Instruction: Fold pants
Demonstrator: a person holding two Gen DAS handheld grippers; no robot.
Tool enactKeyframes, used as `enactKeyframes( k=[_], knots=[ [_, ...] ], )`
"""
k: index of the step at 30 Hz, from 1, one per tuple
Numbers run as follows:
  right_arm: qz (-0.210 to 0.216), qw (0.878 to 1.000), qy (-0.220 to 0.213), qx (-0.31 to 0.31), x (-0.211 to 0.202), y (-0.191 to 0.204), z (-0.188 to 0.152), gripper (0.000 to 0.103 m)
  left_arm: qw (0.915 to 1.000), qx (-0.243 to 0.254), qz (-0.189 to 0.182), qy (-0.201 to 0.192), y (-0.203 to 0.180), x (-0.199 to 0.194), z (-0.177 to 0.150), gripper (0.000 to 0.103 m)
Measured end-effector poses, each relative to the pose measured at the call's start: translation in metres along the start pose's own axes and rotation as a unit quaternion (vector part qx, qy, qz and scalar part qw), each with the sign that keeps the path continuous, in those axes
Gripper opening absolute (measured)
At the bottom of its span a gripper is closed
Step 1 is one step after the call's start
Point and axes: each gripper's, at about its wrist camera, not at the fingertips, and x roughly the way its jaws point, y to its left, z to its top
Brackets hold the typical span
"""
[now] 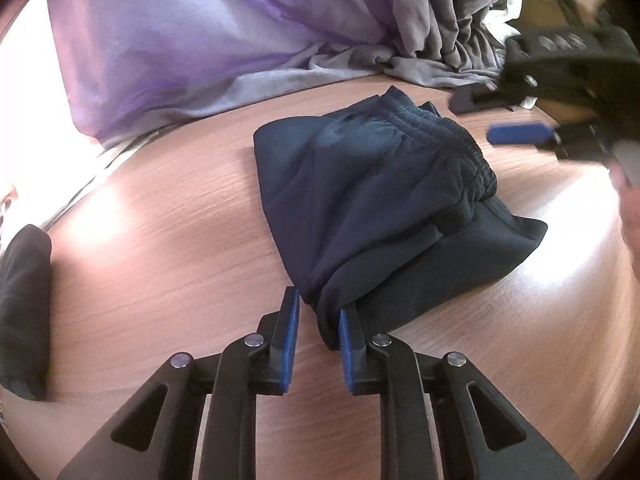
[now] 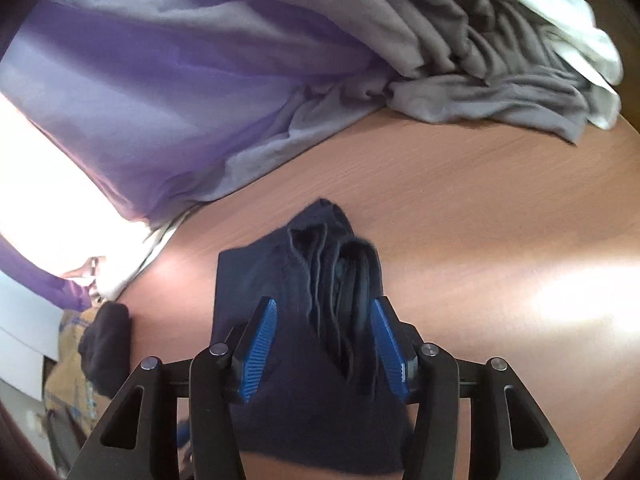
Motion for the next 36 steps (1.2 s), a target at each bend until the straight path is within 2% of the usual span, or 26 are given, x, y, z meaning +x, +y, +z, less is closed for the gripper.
enactKeyframes(
  k=[4,7,9,10,13,18,20,21,24,27,29,32,33,34,36],
  knots=[
    [0.012,0.999,0.010,0.039,-0.001,-0.008,-0.026,0.053,1.0000,0.002,-0.003,0.001,0.001,0.001,0.002,0.021],
    [0.023,0.996,0.027,0.082,0.014,-0.017,-0.035,0.053,1.0000,0.007,-0.005,0.005,-0.002,0.001,0.001,0.022],
    [0.028,0.995,0.031,0.088,0.018,-0.017,-0.037,0.051,0.9999,0.008,-0.006,0.006,-0.003,0.002,0.000,0.022],
    [0.026,0.996,0.026,0.079,0.017,-0.015,-0.037,0.038,0.9999,0.008,-0.005,0.006,-0.003,0.002,0.000,0.022],
    [0.011,0.999,0.011,0.042,0.006,-0.004,-0.035,0.008,1.0000,0.004,-0.006,0.007,-0.003,0.003,-0.001,0.022],
    [-0.039,0.999,0.014,0.012,-0.002,0.007,-0.038,0.008,0.9999,0.003,-0.003,0.011,-0.003,0.004,-0.002,0.024],
    [-0.060,0.998,0.015,0.009,0.002,0.004,-0.035,0.009,0.9999,0.007,0.000,0.015,-0.002,0.003,-0.003,0.033],
    [-0.066,0.998,0.013,0.012,0.003,0.003,-0.031,0.010,0.9998,0.008,0.000,0.017,0.000,0.001,-0.003,0.034],
    [-0.074,0.997,-0.019,0.003,-0.005,0.000,-0.015,0.016,1.0000,0.005,-0.001,-0.001,0.007,-0.012,-0.001,0.034],
    [-0.120,0.991,-0.022,-0.057,-0.003,0.007,0.005,0.016,0.9996,0.009,-0.004,-0.027,0.007,-0.024,0.009,0.034],
    [-0.105,0.991,-0.014,-0.080,0.000,0.012,0.014,0.016,0.9993,0.009,-0.010,-0.035,0.005,-0.023,0.015,0.034],
    [-0.049,0.993,-0.003,-0.108,0.008,0.023,0.028,0.016,0.9984,0.017,-0.022,-0.050,-0.002,-0.022,0.022,0.034],
    [-0.028,0.993,0.003,-0.113,0.012,0.026,0.033,0.018,0.9979,0.023,-0.028,-0.053,-0.004,-0.022,0.023,0.034],
    [-0.017,0.993,0.004,-0.117,0.015,0.030,0.036,0.034,0.9977,0.027,-0.031,-0.054,-0.006,-0.022,0.023,0.035],
    [-0.013,0.991,0.002,-0.130,0.025,0.039,0.041,0.052,0.9979,0.031,-0.032,-0.046,-0.007,-0.015,0.021,0.035]
  ],
)
